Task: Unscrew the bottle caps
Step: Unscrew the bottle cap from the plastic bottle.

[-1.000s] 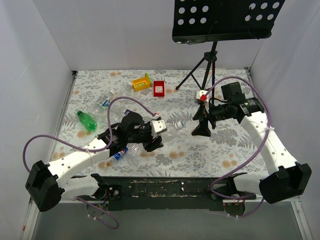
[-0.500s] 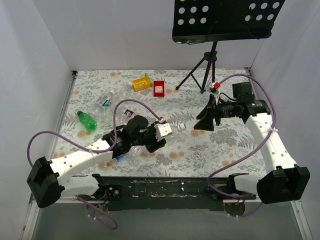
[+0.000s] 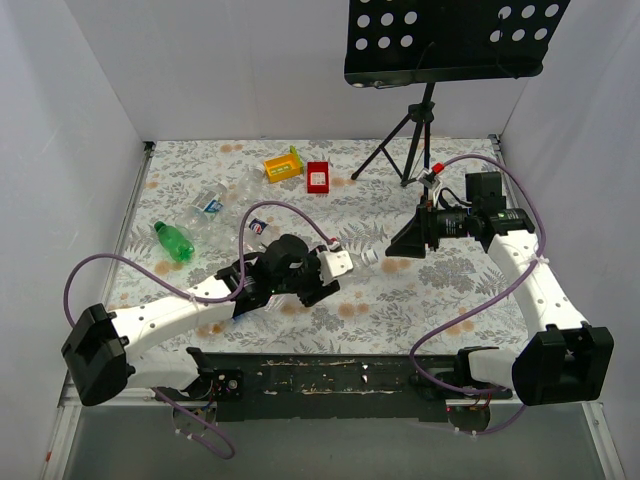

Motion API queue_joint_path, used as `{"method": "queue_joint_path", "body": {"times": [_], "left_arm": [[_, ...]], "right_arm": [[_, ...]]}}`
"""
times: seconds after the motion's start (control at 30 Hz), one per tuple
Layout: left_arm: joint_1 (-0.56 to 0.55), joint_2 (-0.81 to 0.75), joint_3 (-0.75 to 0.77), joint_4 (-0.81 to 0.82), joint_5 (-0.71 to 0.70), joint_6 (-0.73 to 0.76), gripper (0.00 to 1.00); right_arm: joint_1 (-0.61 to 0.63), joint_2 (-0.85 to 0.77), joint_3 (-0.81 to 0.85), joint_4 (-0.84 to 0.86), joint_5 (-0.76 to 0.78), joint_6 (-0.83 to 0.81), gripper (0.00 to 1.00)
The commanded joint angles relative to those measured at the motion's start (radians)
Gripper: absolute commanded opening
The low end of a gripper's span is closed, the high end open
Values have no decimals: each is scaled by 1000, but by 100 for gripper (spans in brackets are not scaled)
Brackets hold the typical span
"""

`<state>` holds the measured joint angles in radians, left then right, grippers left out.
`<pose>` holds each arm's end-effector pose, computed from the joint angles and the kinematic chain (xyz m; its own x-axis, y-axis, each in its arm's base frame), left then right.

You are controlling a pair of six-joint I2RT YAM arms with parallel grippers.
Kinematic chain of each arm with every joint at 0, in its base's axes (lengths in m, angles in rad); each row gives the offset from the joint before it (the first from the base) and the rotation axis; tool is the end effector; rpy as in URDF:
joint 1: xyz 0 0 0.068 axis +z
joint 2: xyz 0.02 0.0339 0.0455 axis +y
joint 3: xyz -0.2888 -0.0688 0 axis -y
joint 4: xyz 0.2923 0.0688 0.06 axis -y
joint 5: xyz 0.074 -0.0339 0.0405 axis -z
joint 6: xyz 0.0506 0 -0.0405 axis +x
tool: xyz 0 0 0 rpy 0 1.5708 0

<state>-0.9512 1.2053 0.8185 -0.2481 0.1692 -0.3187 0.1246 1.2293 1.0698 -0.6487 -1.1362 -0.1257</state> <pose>0.1730 -0.2572 0.2551 -0.6032 0.3138 -0.7333 0.7289 0.5901 -0.3471 0.2793 0.0812 0.3295 -0.6273 -0.1318 -0.7676 -0.7587 0.3260 0.5641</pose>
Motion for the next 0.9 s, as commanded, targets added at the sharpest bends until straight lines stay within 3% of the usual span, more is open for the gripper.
{"method": "queue_joint_path", "body": {"times": [0.0, 0.5, 0.6, 0.87], "left_arm": [[-11, 7, 48, 36, -16, 13, 3], [-26, 28, 62, 40, -37, 21, 3], [-29, 34, 68, 41, -40, 23, 3], [-34, 54, 77, 47, -43, 29, 3]], "right_arm": [[-2, -27, -8, 54, -23, 44, 80], [0, -17, -11, 54, -16, 83, 81], [0, -14, -10, 52, -16, 83, 87], [1, 4, 1, 41, -19, 81, 91]]}}
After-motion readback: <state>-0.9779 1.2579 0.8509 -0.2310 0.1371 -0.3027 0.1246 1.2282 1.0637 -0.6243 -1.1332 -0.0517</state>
